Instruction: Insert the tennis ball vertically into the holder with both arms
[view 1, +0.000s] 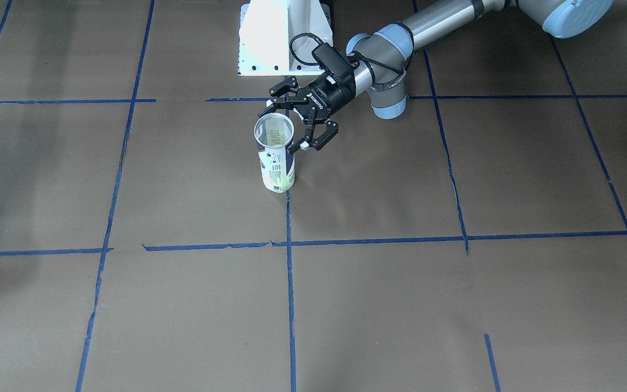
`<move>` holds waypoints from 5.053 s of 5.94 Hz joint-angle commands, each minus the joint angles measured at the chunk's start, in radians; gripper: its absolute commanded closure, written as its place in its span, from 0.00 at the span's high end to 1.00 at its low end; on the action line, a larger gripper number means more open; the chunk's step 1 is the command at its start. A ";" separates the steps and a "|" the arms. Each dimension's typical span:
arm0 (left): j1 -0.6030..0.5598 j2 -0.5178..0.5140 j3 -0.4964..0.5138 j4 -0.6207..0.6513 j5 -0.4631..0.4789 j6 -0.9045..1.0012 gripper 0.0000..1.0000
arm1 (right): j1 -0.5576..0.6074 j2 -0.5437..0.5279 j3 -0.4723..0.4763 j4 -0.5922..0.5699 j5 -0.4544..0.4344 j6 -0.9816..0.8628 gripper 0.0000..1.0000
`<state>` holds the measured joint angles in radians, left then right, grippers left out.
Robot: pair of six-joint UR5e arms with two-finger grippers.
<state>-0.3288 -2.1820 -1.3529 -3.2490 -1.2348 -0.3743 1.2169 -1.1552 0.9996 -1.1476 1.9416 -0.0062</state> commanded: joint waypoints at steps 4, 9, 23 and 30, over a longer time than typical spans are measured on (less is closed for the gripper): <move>0.001 0.001 -0.002 0.000 0.000 -0.002 1.00 | 0.015 -0.012 0.058 0.062 0.061 0.014 0.00; 0.001 -0.001 0.000 0.000 0.000 0.000 1.00 | -0.274 0.044 1.015 -0.609 0.306 0.787 0.01; 0.001 -0.002 -0.008 0.000 0.000 0.000 1.00 | -0.565 0.359 0.858 -0.504 0.091 1.278 0.99; -0.184 0.042 -0.183 0.217 -0.003 -0.099 1.00 | -0.124 0.110 0.861 -0.504 0.356 0.868 0.99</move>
<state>-0.4443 -2.1657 -1.5267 -3.1197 -1.2369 -0.4263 1.0395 -0.9873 1.8666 -1.6499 2.2864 0.9861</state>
